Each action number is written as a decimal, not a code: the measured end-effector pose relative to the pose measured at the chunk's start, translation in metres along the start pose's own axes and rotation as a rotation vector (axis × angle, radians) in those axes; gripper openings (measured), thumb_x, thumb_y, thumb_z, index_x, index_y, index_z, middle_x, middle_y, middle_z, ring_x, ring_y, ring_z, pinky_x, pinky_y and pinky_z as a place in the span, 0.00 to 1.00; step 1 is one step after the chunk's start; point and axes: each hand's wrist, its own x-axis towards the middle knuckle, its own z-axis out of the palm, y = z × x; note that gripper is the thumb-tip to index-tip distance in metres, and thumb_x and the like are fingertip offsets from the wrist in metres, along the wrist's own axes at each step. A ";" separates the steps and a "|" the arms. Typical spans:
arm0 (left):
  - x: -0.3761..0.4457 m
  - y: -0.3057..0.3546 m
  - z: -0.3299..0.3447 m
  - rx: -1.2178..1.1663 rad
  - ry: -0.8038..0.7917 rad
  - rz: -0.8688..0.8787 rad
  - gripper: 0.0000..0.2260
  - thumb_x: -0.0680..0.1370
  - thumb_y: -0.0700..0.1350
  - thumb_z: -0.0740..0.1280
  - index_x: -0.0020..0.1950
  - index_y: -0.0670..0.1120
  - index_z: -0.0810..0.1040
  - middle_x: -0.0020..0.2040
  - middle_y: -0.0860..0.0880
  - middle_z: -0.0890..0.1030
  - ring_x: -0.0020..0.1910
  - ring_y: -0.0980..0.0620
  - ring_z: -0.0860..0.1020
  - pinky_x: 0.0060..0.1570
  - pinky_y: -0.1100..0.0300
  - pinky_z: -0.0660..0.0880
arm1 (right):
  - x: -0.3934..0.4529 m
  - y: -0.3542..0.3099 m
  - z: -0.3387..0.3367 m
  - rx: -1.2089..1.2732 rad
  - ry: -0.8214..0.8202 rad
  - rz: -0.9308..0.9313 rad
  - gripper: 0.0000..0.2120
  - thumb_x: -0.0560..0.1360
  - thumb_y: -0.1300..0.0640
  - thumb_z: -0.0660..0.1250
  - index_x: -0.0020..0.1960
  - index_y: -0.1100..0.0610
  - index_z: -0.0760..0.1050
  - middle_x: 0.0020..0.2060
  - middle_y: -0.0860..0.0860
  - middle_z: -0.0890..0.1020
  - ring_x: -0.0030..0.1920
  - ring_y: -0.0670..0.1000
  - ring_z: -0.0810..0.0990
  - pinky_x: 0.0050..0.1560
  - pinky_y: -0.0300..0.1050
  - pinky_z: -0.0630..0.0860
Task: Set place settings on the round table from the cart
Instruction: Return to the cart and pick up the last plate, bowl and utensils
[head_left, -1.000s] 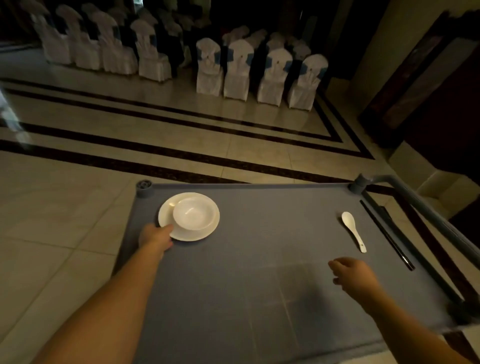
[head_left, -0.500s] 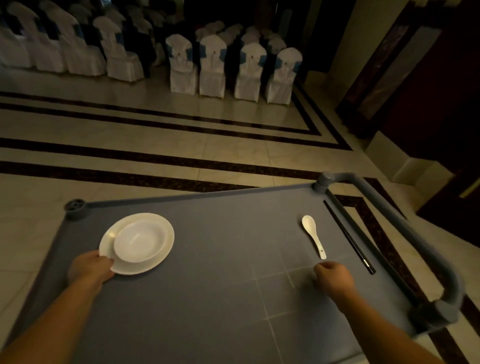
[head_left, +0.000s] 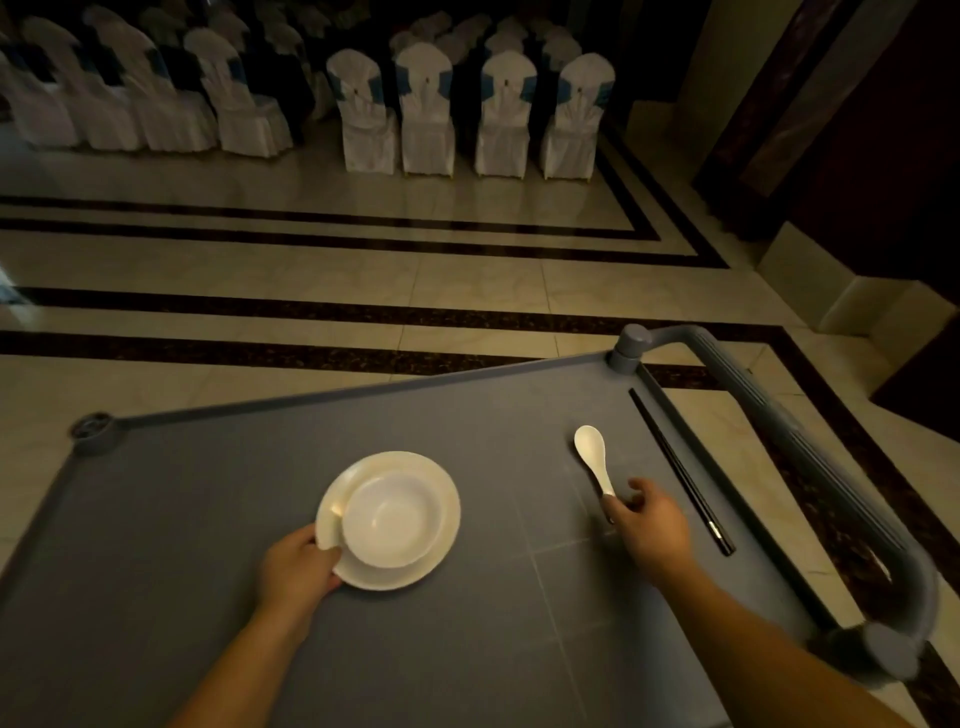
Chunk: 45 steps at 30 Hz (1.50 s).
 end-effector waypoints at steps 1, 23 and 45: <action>-0.008 -0.002 0.014 -0.008 -0.020 -0.001 0.12 0.74 0.29 0.66 0.53 0.42 0.81 0.47 0.39 0.82 0.47 0.40 0.80 0.49 0.46 0.79 | 0.005 0.000 0.001 -0.021 -0.013 -0.024 0.27 0.75 0.46 0.70 0.70 0.54 0.69 0.57 0.55 0.80 0.52 0.54 0.81 0.56 0.57 0.79; -0.056 -0.007 0.084 0.069 -0.072 0.039 0.16 0.77 0.33 0.66 0.65 0.41 0.74 0.49 0.42 0.80 0.46 0.47 0.79 0.43 0.56 0.76 | 0.067 -0.008 -0.015 -0.070 -0.156 -0.029 0.13 0.76 0.53 0.66 0.54 0.62 0.76 0.48 0.60 0.81 0.49 0.61 0.80 0.45 0.50 0.75; -0.054 -0.008 0.081 -0.003 -0.110 0.037 0.14 0.77 0.31 0.65 0.63 0.38 0.74 0.46 0.42 0.80 0.46 0.45 0.79 0.44 0.55 0.76 | 0.102 0.013 -0.084 -0.515 -0.242 0.084 0.13 0.74 0.48 0.72 0.42 0.57 0.74 0.39 0.54 0.79 0.38 0.51 0.79 0.35 0.42 0.73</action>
